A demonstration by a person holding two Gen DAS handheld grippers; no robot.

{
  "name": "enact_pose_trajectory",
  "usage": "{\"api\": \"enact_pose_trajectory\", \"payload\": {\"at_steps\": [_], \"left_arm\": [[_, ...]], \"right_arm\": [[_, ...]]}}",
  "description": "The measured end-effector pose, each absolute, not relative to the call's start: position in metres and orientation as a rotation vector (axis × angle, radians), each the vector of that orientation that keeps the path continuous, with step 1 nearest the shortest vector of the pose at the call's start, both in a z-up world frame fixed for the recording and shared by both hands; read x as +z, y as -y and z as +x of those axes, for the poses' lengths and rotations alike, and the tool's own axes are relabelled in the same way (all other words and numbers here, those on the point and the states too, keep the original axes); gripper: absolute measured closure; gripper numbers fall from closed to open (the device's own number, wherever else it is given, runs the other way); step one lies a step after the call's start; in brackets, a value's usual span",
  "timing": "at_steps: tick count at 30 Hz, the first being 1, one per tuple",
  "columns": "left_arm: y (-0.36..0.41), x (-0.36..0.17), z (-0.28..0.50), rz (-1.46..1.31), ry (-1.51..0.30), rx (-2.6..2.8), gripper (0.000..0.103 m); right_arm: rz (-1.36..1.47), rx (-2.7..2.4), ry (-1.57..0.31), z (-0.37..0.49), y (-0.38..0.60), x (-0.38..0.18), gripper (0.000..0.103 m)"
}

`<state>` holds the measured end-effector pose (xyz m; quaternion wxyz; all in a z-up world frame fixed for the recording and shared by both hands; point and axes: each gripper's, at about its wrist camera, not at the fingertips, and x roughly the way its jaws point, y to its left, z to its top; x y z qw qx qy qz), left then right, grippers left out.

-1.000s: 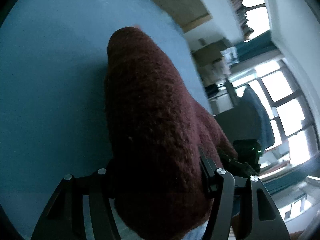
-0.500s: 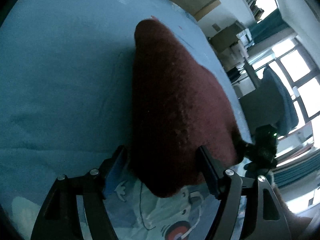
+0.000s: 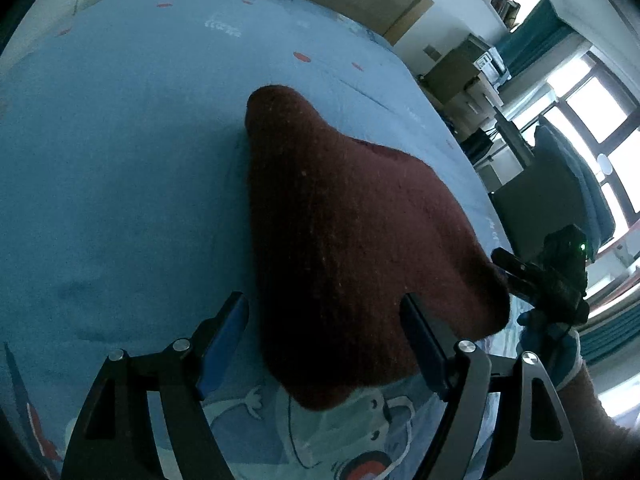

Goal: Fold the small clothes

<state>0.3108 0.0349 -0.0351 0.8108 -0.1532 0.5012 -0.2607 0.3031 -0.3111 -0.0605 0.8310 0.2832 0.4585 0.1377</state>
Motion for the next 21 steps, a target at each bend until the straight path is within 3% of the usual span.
{"api": "enact_pose_trajectory", "payload": {"at_steps": [8, 21], "left_arm": [[-0.034, -0.069, 0.304, -0.351, -1.114, -0.539, 0.024], [-0.041, -0.05, 0.289, -0.339, -1.095, -0.485, 0.024]], "right_arm": [[0.493, 0.158, -1.074, 0.314, 0.305, -0.104, 0.032], [0.53, 0.111, -1.004, 0.275, 0.3, -0.076, 0.03]]}}
